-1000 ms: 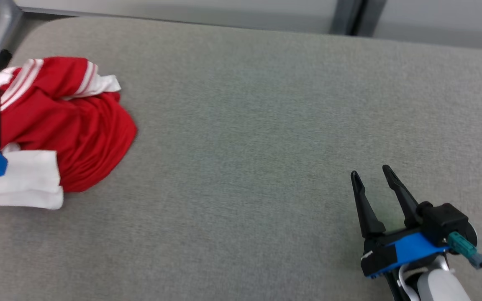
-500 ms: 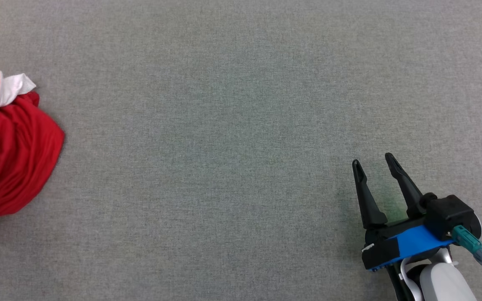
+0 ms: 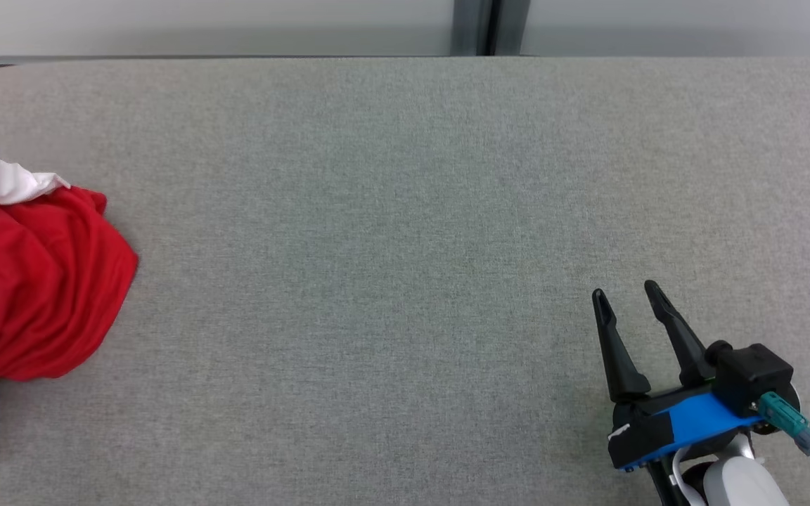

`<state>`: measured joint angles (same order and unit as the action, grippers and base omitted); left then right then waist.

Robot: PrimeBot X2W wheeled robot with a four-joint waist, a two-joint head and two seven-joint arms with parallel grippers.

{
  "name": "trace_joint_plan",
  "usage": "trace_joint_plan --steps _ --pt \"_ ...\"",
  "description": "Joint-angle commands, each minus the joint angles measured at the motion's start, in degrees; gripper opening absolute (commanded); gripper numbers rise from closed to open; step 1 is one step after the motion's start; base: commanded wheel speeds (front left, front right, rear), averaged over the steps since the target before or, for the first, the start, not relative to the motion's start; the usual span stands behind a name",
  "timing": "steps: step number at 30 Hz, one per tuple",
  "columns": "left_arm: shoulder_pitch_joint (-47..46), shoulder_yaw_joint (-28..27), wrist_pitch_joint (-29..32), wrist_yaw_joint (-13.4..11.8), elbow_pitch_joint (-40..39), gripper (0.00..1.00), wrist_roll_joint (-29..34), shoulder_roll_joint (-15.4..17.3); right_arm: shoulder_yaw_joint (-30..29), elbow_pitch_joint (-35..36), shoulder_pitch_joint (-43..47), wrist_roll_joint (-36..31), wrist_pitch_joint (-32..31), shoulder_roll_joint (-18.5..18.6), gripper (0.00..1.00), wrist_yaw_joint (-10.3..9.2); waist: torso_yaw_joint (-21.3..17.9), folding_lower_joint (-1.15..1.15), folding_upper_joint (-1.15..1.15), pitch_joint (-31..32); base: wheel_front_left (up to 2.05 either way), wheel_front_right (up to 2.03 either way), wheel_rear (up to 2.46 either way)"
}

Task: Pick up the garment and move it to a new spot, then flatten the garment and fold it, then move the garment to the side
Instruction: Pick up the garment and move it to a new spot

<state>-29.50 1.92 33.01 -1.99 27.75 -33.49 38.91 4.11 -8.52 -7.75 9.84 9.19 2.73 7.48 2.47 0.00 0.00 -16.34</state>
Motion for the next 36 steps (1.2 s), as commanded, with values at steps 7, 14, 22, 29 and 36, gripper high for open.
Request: trace_joint_plan --steps 7,14,22,29,36 --pt "-6.5 1.5 -2.2 2.9 -6.7 0.00 0.4 0.1 0.8 -2.7 1.3 2.7 1.7 0.3 1.00 0.03 0.9 0.00 0.00 5.8 0.00 0.00 0.00" --pt "-13.6 4.8 -1.4 3.8 -14.8 0.00 0.0 -4.0 1.4 -5.6 2.6 4.9 3.3 0.3 1.00 0.03 -1.0 0.00 0.00 11.2 0.00 0.00 0.00" --pt "-18.0 9.2 -0.4 5.0 -23.1 0.00 -1.1 -8.8 1.1 -7.4 3.1 5.7 4.2 0.3 1.00 0.03 -7.6 0.00 0.00 14.3 0.00 0.00 0.00" --pt "-15.8 13.8 1.2 5.7 -26.4 0.00 -2.6 -13.4 1.2 -7.6 2.0 6.1 4.5 0.3 1.00 0.03 -13.2 0.00 0.00 13.7 0.00 0.00 0.00" --pt "-9.2 18.3 -1.1 5.4 -22.4 0.00 -3.6 -18.6 1.9 -8.0 1.5 6.8 4.9 0.3 1.00 0.03 -16.9 0.00 0.00 11.7 0.00 0.00 0.00"
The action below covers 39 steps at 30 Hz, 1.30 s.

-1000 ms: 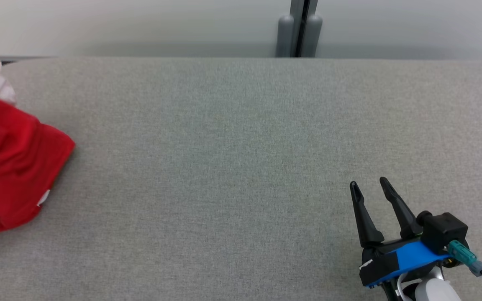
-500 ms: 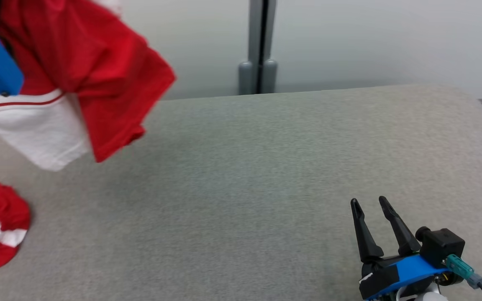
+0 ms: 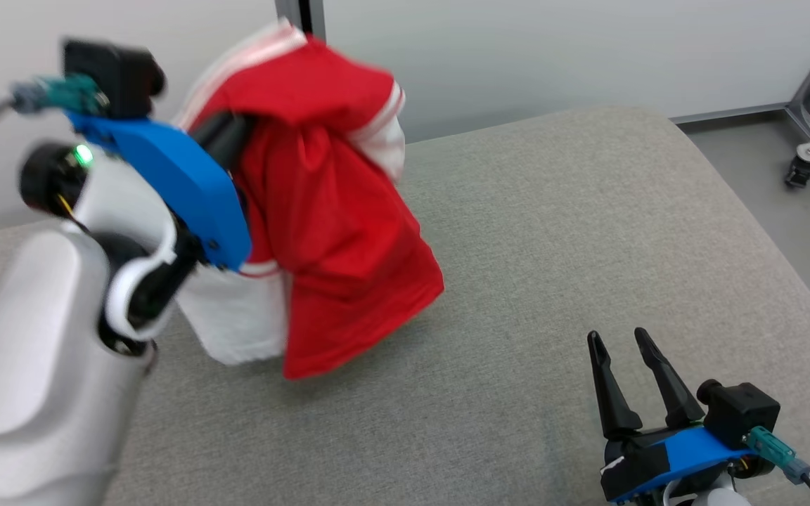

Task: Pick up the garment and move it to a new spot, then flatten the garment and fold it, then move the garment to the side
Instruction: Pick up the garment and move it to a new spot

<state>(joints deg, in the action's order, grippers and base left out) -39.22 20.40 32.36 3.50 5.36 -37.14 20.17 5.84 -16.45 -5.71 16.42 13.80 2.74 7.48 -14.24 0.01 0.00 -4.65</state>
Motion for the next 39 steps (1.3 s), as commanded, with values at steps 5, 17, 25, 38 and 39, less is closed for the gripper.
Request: trace_joint_plan --steps 5,17,25,38,39 --pt "7.8 1.6 -6.6 -0.2 8.0 0.00 -1.0 -4.7 0.4 -0.3 -1.1 0.8 0.6 0.3 1.00 0.03 -1.4 -0.01 0.00 -1.2 0.00 0.00 0.00" --pt "14.9 8.1 -15.2 1.6 24.3 1.00 -1.1 -13.9 -2.0 -0.8 -0.5 -0.9 0.8 0.3 1.00 0.03 2.0 -0.01 0.00 -1.0 0.00 0.00 0.00" --pt "20.4 8.6 -21.3 3.3 18.8 1.00 -4.2 -13.9 -3.4 -0.2 1.7 -1.9 -0.3 0.3 1.00 0.03 8.1 -0.01 0.00 1.8 0.00 0.00 0.00" --pt "33.7 -0.1 -34.5 -0.3 5.9 1.00 -4.2 -6.4 -9.5 2.2 4.3 -3.2 -1.6 0.3 1.00 0.03 17.3 -0.01 0.00 5.0 0.00 0.00 0.00" --pt "34.3 -0.7 -36.1 -0.6 5.7 1.00 -3.4 -5.8 -10.0 2.4 4.5 -3.4 -1.8 0.3 1.00 0.03 17.8 -0.01 0.00 5.1 0.00 0.00 0.00"
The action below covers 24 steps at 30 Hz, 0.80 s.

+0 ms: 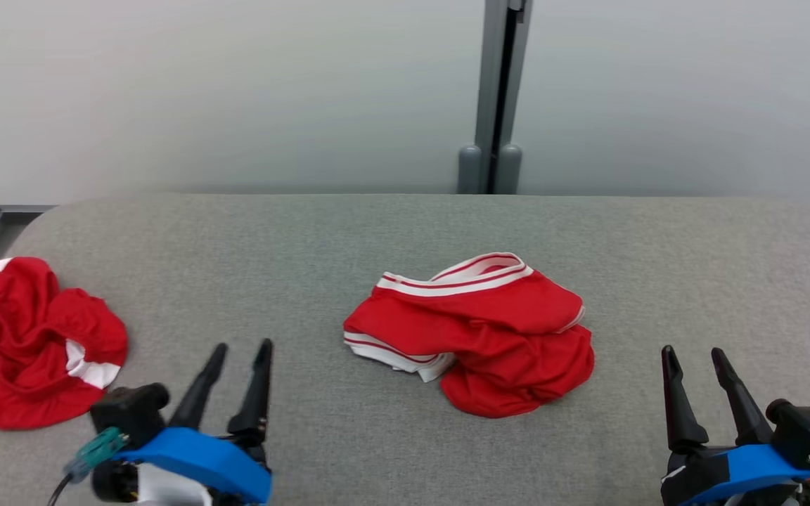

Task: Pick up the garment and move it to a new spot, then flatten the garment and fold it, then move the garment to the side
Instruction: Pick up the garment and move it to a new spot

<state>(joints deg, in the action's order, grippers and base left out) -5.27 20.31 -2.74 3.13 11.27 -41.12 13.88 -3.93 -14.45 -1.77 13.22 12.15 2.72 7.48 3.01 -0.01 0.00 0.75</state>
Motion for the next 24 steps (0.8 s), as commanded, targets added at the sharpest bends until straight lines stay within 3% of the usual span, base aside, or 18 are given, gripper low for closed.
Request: trace_joint_plan --steps 1,6,12,24 --pt "0.7 -1.1 -2.6 -0.5 -0.3 1.00 1.4 1.0 -0.5 0.5 0.7 -0.5 -0.4 0.3 1.00 0.03 1.0 0.01 0.00 -0.2 0.00 0.00 0.00" --pt "1.7 -2.1 -9.1 -2.4 0.3 1.00 6.6 3.3 -1.5 1.2 0.7 -1.0 -1.1 0.3 1.00 0.03 2.1 0.01 0.00 -0.1 0.00 0.00 0.00" --pt "1.9 -2.4 -11.7 -5.1 2.3 1.00 12.5 5.1 -1.6 1.0 1.0 -1.1 -1.7 0.3 1.00 0.03 1.4 0.01 0.00 -0.1 0.00 0.00 0.00" --pt "3.6 -4.7 -12.5 -5.1 4.4 1.00 13.3 4.4 -0.8 -0.5 1.0 -0.7 -2.0 0.3 1.00 0.03 -1.9 0.01 0.00 -0.3 0.00 0.00 0.00"
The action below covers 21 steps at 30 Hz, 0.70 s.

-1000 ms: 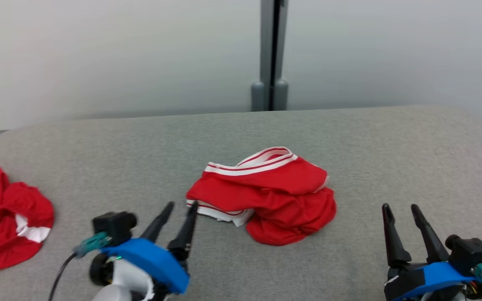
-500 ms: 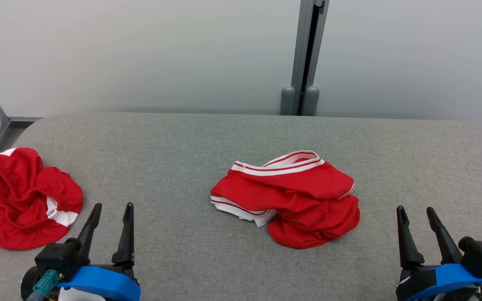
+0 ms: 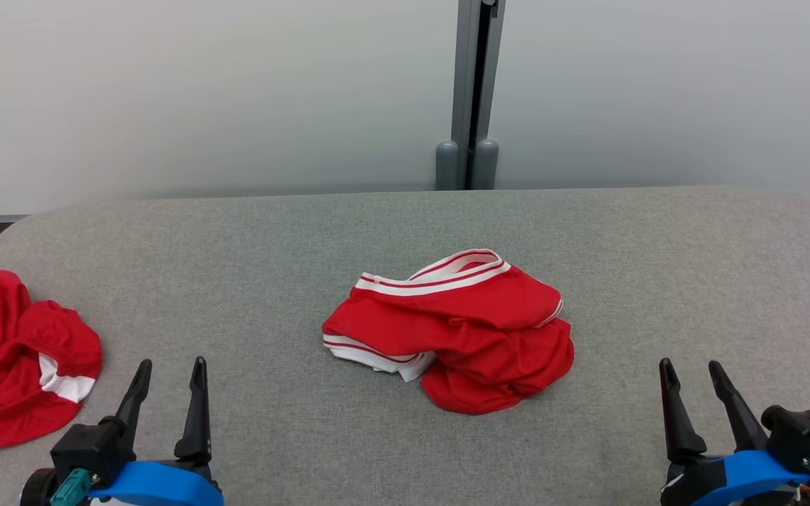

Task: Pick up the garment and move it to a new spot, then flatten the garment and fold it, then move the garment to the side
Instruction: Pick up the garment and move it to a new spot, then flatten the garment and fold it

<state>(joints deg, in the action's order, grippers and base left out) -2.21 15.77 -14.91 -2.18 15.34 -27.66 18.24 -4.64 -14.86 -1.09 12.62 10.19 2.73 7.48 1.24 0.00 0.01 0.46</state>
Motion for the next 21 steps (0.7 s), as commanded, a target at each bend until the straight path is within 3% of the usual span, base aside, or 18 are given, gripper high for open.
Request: trace_joint_plan --steps 1,21 --pt "0.4 -0.3 -0.3 0.3 0.5 1.00 -0.2 0.0 0.0 -0.1 0.3 -0.1 0.0 0.3 1.00 0.03 -0.2 0.00 -0.01 0.0 0.00 0.00 0.00" --pt "-0.4 -0.6 -0.4 0.7 2.5 1.00 0.5 -0.8 0.9 -0.8 -0.6 0.7 -0.1 0.3 1.00 0.03 0.4 0.00 -0.01 -0.4 0.00 0.00 0.00"
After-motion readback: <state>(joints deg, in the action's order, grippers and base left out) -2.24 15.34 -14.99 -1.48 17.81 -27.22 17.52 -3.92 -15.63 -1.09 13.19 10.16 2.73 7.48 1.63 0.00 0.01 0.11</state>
